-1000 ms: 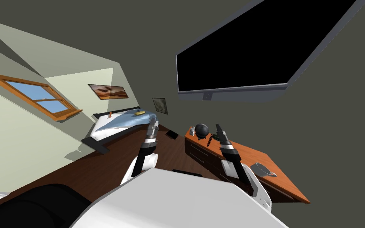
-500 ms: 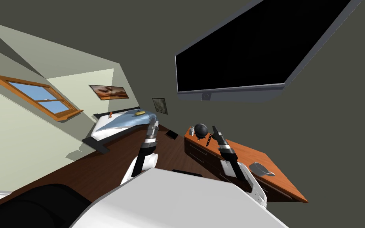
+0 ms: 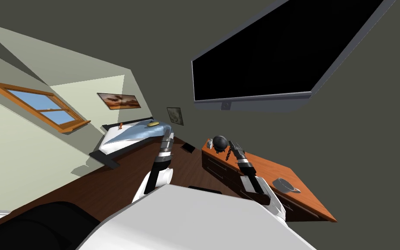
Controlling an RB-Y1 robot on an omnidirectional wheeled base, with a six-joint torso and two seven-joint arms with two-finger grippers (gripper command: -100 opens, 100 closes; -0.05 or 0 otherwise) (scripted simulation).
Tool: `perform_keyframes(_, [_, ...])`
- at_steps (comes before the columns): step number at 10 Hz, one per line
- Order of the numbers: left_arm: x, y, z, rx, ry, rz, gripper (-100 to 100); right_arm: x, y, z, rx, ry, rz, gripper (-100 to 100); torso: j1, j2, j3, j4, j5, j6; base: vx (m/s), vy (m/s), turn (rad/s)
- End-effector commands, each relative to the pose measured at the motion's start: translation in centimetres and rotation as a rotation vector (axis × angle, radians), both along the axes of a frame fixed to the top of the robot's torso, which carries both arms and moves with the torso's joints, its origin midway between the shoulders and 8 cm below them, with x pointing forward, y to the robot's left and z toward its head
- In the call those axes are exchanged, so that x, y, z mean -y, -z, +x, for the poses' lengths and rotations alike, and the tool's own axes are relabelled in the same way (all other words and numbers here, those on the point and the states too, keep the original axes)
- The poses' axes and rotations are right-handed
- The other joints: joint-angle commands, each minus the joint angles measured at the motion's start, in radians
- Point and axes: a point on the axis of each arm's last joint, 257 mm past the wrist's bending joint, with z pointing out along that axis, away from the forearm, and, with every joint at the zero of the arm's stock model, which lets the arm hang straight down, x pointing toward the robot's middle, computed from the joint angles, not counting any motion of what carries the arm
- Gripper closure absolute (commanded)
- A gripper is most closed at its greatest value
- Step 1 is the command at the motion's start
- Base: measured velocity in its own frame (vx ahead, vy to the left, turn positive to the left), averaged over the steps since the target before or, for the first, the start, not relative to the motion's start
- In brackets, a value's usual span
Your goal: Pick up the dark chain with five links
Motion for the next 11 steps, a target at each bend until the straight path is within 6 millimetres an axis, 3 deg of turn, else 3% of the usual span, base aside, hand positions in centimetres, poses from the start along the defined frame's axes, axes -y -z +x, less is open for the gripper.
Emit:
perform_keyframes(1, [0.0, 0.0, 0.0, 0.0, 0.0, 0.0, 0, 0.1, 1.3, 0.4, -0.025, 0.01, -0.028, -100, 0.0, 0.0, 0.0, 0.0, 0.0, 0.0, 0.01, -0.049, 0.072])
perform_keyframes(5, [0.0, 0.0, 0.0, 0.0, 0.0, 0.0, 0, -0.1, 5.6, 1.7, -0.11, 0.043, -0.185, -100, 0.0, 0.0, 0.0, 0.0, 0.0, 0.0, 0.008, -0.025, 0.007])
perform_keyframes(7, [0.0, 0.0, 0.0, 0.0, 0.0, 0.0, 0, 0.1, 6.4, 1.7, -0.127, 0.046, -0.186, -100, 0.0, 0.0, 0.0, 0.0, 0.0, 0.0, 0.001, -0.038, 0.07])
perform_keyframes(11, [0.0, 0.0, 0.0, 0.0, 0.0, 0.0, 0, 0.1, 11.0, 2.5, -0.216, 0.066, -0.342, -100, -0.002, 0.0, 0.0, 0.0, 0.0, 0.0, 0.004, -0.047, 0.05])
